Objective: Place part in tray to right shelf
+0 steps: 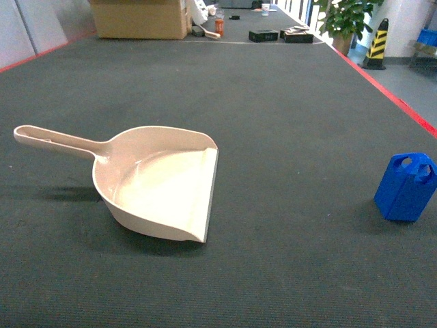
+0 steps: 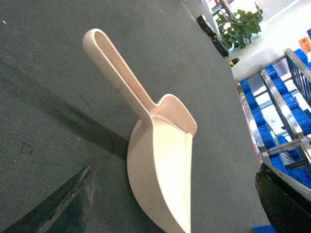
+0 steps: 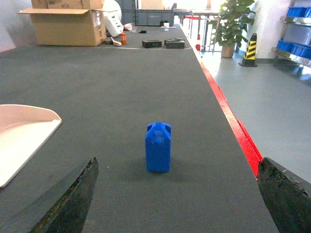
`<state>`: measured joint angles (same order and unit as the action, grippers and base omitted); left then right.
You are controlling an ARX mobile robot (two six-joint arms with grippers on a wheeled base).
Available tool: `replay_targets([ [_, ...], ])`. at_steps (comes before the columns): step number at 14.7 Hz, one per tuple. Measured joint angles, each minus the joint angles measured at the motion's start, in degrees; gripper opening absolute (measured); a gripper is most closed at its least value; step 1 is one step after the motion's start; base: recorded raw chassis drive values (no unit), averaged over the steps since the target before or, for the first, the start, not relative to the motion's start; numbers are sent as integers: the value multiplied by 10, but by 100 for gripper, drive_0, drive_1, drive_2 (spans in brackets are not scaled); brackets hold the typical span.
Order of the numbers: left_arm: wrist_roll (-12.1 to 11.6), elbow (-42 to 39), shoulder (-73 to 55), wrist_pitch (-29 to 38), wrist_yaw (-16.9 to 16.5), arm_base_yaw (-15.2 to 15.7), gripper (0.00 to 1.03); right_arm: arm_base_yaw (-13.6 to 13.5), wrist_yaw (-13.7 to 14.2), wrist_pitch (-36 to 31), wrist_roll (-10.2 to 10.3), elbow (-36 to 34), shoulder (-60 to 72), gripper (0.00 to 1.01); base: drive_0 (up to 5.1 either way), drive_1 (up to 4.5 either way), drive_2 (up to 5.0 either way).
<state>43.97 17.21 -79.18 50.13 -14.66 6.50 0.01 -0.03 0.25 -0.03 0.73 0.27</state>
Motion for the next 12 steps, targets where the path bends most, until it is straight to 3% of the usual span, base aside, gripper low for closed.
replay_targets([
  [2, 41, 60, -130, 50, -7, 6, 98, 0, 0, 0, 0, 0, 0, 98, 0, 0, 0],
  [5, 86, 131, -231, 61, -12, -6, 98, 0, 0, 0, 0, 0, 0, 98, 0, 0, 0],
  [9, 127, 199, -305, 91, 1, -26, 98, 0, 0, 0, 0, 0, 0, 98, 0, 0, 0],
  [12, 131, 197, -307, 91, 6, -23, 98, 0, 0, 0, 0, 0, 0, 98, 0, 0, 0],
])
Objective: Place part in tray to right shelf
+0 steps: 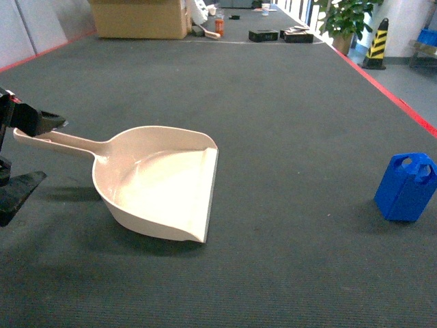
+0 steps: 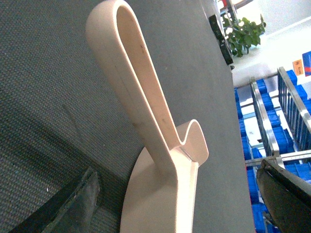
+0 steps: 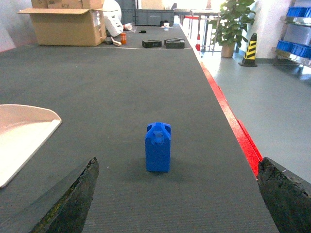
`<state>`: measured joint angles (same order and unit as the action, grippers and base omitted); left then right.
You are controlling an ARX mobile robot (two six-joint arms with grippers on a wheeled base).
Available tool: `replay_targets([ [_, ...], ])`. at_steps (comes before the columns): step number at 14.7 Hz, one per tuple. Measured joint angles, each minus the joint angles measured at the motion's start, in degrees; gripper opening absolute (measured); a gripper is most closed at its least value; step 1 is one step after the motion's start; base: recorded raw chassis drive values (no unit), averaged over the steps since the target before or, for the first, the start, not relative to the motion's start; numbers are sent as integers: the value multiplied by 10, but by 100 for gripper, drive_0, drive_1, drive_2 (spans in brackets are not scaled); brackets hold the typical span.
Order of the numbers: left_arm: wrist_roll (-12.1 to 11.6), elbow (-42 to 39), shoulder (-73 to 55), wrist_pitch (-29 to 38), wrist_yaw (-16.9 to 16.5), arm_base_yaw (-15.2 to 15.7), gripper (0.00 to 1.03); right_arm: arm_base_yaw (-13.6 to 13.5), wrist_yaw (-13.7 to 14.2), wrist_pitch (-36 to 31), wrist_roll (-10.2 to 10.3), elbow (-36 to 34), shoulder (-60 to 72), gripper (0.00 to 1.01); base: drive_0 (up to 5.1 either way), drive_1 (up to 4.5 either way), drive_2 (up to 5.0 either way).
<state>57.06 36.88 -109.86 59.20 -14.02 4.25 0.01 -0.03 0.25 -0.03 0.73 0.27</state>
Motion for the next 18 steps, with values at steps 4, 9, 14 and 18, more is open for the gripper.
replay_targets([
  [4, 49, 19, -50, 105, 10, 2, 98, 0, 0, 0, 0, 0, 0, 98, 0, 0, 0],
  [9, 84, 94, -128, 111, 4, 9, 98, 0, 0, 0, 0, 0, 0, 98, 0, 0, 0],
  [14, 92, 175, -181, 87, 7, -2, 98, 0, 0, 0, 0, 0, 0, 98, 0, 0, 0],
  [18, 129, 214, -222, 136, -21, -1, 65, 0, 0, 0, 0, 0, 0, 98, 0, 0, 0],
])
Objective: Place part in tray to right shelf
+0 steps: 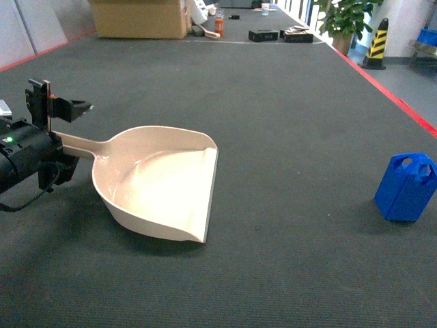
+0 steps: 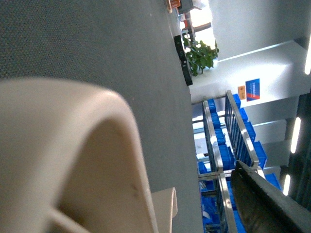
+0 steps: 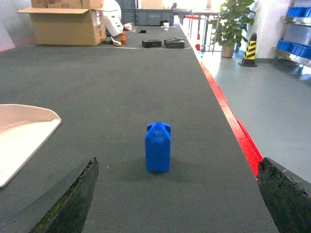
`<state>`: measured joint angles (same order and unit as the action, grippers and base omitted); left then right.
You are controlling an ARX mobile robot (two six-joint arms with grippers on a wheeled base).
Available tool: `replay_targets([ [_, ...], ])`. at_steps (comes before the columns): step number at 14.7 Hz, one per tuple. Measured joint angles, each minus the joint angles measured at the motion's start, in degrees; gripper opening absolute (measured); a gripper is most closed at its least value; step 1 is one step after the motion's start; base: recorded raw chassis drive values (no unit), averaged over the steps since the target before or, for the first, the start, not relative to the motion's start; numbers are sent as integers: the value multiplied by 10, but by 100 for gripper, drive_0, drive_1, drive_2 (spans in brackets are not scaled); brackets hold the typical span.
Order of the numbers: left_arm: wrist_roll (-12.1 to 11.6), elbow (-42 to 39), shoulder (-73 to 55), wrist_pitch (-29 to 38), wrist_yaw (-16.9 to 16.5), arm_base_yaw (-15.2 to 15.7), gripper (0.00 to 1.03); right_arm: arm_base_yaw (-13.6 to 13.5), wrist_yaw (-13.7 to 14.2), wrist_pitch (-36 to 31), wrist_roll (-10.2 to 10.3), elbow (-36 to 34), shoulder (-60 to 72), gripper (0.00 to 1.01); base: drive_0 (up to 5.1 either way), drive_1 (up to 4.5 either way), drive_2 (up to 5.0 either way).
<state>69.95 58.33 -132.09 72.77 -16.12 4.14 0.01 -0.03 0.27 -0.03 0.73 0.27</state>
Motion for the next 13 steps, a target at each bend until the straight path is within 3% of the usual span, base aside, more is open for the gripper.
replay_targets([
  [4, 34, -8, -8, 10, -15, 4, 17, 0, 0, 0, 0, 0, 0, 98, 0, 0, 0],
  [8, 74, -85, 55, 6, -20, -18, 13, 0, 0, 0, 0, 0, 0, 98, 0, 0, 0],
  [13, 108, -159, 161, 7, -16, -121, 13, 0, 0, 0, 0, 0, 0, 98, 0, 0, 0],
])
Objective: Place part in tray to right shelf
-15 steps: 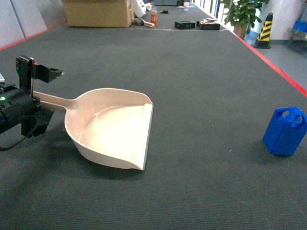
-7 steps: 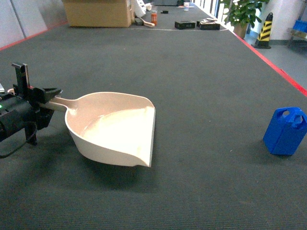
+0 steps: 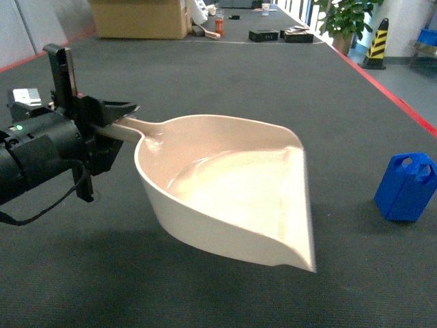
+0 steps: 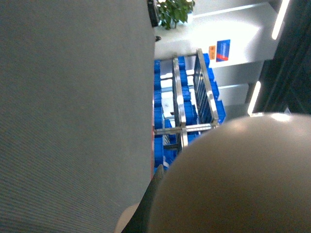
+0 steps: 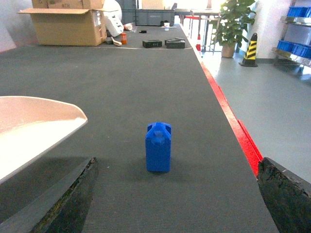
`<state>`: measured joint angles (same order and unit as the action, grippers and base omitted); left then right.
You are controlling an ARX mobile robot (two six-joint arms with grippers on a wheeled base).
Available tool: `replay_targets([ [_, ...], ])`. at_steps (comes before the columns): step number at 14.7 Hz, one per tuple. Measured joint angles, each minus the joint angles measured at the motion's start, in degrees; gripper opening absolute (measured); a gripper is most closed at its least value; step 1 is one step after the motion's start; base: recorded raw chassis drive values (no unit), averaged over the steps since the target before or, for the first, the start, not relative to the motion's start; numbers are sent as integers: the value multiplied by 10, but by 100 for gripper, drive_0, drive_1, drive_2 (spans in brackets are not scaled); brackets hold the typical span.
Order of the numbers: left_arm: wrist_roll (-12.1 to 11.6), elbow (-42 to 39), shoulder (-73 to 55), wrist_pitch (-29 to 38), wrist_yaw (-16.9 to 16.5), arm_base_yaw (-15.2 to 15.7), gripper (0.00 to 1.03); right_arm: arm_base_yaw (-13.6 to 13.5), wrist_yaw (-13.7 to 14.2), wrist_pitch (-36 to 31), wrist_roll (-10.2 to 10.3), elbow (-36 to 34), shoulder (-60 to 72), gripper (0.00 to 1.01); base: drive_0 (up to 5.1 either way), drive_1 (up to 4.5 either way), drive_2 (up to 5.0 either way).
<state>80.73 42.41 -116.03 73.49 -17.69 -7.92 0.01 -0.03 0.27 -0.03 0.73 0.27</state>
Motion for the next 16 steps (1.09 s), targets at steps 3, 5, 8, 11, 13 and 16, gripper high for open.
replay_targets([
  [3, -1, 0, 5, -2, -13, -31, 13, 0, 0, 0, 0, 0, 0, 98, 0, 0, 0],
  [5, -1, 0, 6, -1, -12, -28, 13, 0, 2, 3, 0, 0, 1, 98, 0, 0, 0],
  [8, -1, 0, 7, 0, -10, -28, 13, 6, 70, -43, 5, 82, 272, 98, 0, 0, 0],
  [11, -1, -1, 7, -1, -10, -28, 13, 7, 60, -202, 9, 219, 602, 98, 0, 0, 0],
  [13, -1, -1, 7, -1, -10, -27, 13, 3, 57, -178, 14, 302, 743, 98, 0, 0, 0],
  [16, -1, -1, 7, -1, -10, -28, 13, -4, 52, -139, 20, 443, 909, 98, 0, 0, 0],
])
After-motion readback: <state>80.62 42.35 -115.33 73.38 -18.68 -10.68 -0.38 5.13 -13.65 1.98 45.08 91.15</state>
